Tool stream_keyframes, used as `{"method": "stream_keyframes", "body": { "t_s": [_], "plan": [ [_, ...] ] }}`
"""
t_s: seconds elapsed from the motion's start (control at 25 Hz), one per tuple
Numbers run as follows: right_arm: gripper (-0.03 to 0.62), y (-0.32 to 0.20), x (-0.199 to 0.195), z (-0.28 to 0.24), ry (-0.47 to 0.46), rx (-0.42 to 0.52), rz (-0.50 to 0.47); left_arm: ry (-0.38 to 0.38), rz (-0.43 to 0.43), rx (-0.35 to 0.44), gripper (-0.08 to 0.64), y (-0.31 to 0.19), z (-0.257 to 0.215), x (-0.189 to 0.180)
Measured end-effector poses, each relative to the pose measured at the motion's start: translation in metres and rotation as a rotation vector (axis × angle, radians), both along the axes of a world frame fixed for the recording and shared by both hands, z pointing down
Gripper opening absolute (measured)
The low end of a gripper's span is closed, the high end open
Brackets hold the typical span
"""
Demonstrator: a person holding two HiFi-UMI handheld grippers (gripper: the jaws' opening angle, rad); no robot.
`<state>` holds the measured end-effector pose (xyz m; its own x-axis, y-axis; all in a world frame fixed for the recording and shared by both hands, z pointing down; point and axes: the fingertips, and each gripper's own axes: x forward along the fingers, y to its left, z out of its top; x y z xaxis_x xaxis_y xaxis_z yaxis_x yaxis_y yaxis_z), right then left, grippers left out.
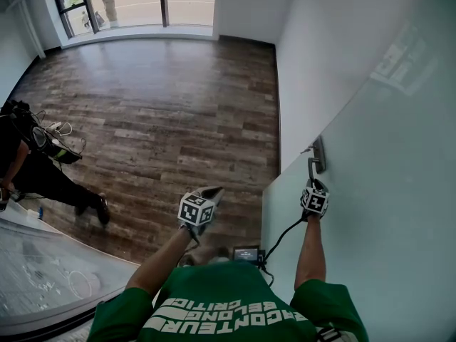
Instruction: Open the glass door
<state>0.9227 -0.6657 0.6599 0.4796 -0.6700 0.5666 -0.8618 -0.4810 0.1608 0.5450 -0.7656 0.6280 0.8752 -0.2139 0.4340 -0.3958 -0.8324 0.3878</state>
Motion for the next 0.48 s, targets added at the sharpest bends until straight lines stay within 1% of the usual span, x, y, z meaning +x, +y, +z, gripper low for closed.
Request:
{"method": "stream_keyframes", "body": {
  "t_s": [0.32, 0.4, 0.48],
  "plan": [
    [0.080, 0.002, -0.001, -0.007, 0.016, 0.001, -0.004, 0.034, -0.026, 0.004, 0.017, 0.000, -0.016, -0.023],
    [0.078, 0.005, 0.000, -0.010, 0.029, -0.004, 0.007, 0.046, -0.044, 0.008, 0.017, -0.003, -0.020, -0.034],
    [0.075, 0.009, 0.000, -0.017, 0.038, 0.012, 0.028, 0.060, -0.074, 0.012, 0.017, -0.007, -0.024, -0.046]
  ]
}}
